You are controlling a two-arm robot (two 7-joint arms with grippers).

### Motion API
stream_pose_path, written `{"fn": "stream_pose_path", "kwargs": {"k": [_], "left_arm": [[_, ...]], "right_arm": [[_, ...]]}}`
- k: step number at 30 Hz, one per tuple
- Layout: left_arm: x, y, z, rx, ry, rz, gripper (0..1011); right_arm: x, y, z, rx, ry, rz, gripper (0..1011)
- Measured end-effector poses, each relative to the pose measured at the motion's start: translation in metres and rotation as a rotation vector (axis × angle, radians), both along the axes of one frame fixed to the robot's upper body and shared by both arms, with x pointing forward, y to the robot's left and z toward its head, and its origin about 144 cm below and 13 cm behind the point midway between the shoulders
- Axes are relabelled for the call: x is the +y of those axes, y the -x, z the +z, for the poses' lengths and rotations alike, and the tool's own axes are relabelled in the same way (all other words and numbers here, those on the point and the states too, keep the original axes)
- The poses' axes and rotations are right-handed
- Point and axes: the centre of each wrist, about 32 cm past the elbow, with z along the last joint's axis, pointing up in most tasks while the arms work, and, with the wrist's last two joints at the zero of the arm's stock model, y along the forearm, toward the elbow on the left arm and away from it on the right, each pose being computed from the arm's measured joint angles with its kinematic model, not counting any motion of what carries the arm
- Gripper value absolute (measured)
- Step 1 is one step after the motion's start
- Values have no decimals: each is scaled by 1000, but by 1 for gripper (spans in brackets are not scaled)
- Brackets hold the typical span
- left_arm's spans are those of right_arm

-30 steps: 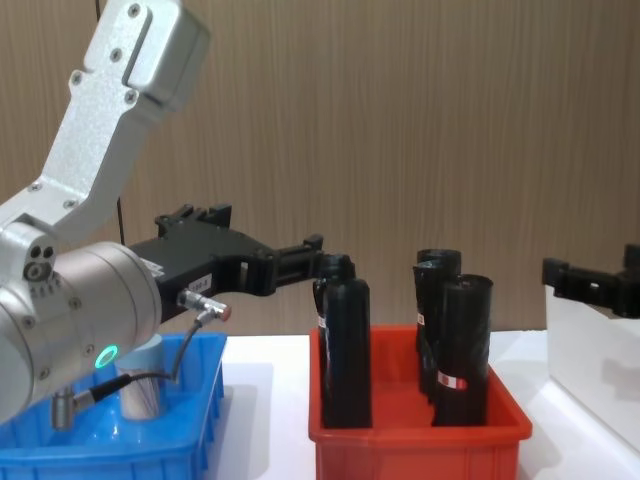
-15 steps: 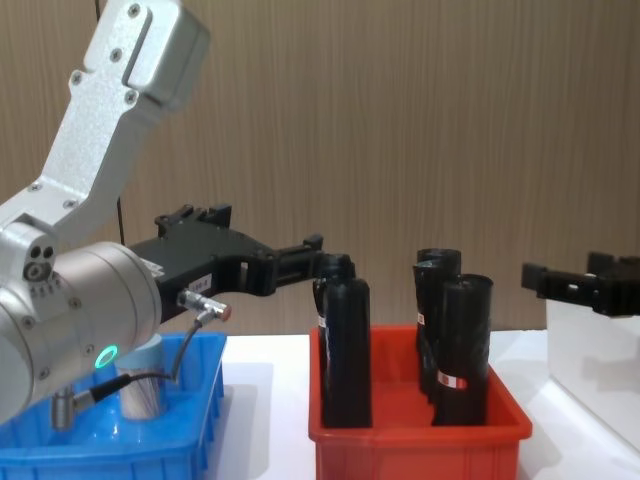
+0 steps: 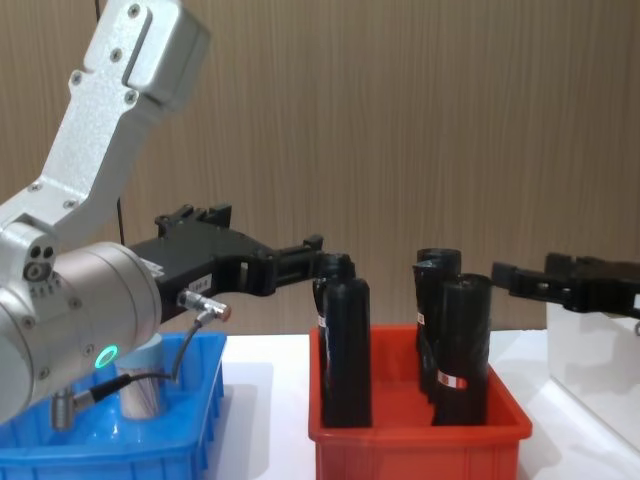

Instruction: Pick the cotton swabs from the blue box and place them into the white box.

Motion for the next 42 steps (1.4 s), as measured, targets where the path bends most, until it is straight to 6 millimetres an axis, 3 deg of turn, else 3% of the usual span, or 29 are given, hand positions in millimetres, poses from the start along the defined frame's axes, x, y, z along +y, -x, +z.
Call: {"fn": "stream_pose_path", "kwargs": {"k": [19,42], "left_arm": [[0,0,0,0,0,0,1004],[0,0,0,0,0,0,1004]], "right_arm": [[14,-37,-11,15,-17,88,1001],[19,-58,-16,18,-29,100,1001]]}}
